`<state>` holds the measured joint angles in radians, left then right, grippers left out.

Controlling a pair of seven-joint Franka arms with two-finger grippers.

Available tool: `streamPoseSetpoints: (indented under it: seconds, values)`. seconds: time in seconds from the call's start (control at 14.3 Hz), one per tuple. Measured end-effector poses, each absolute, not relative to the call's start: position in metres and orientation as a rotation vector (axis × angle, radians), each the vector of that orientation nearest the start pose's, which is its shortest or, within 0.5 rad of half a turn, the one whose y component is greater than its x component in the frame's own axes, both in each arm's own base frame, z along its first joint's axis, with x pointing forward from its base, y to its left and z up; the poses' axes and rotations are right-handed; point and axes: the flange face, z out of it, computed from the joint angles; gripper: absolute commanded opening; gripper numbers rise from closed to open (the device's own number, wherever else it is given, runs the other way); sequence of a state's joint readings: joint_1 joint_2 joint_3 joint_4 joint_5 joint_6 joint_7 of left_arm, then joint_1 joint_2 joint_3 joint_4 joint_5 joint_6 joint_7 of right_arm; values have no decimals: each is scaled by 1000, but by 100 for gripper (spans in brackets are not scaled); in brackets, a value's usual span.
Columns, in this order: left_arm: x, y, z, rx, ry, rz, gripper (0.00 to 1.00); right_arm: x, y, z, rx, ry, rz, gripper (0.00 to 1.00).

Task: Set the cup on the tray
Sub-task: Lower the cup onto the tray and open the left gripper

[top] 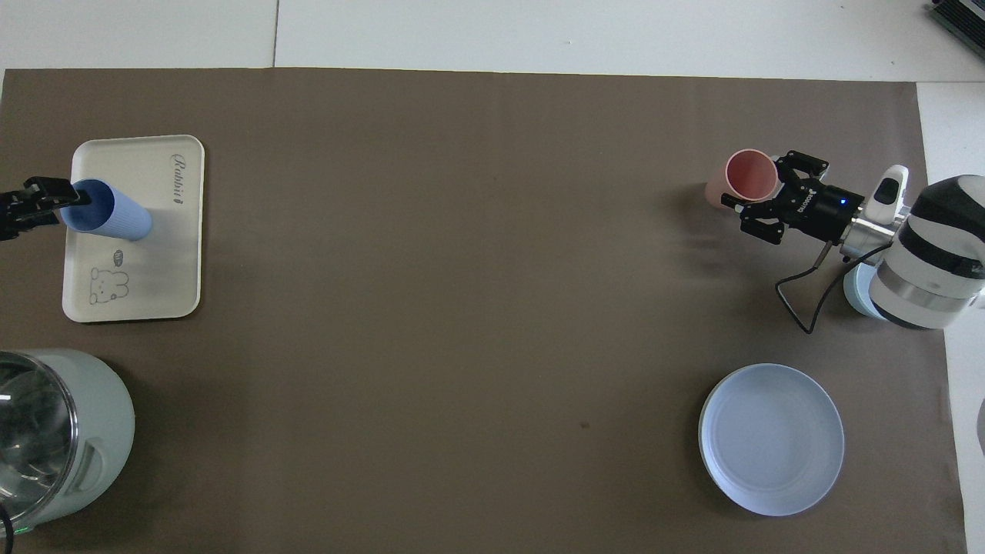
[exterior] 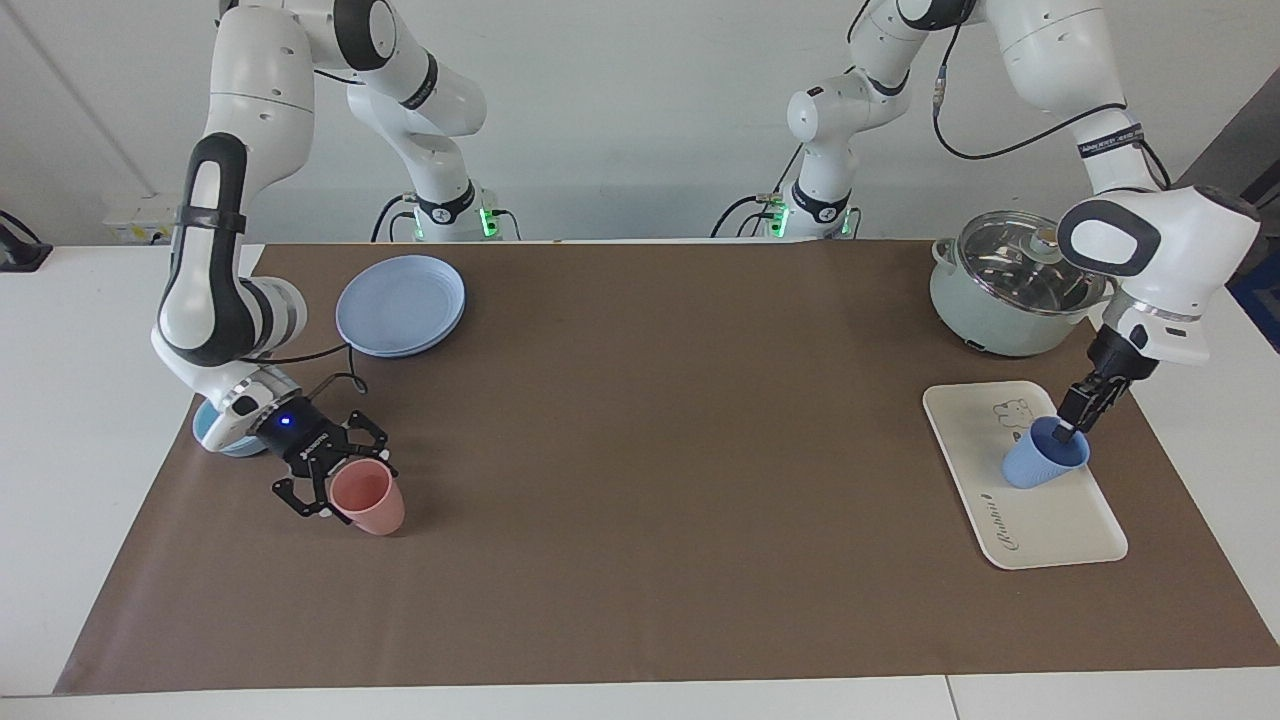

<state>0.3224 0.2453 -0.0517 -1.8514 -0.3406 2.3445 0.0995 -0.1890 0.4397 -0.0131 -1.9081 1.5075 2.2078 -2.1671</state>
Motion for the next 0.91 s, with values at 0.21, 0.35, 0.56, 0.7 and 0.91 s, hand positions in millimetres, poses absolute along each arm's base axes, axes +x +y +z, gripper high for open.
streamPoseSetpoints:
  seconds: [0.21,0.35,0.56,0.7,0.91]
  values:
    - [630,159,464,-3275,-441,-364,100,627,-93,274,-2114,-997,-1259,0]
    - [634,141,488,-3284,-353,-283,100,625,-93,271,-2113,-1012,-1259,99]
    - [639,94,520,-3243,-208,-155,100,624,-92,270,-2112,-1017,-1260,100]
    - [637,49,546,-3179,-98,-92,100,624,-93,270,-2112,-1017,-1260,100]
    - [612,-9,592,-3144,27,-46,100,625,-93,271,-2111,-1018,-1264,100]
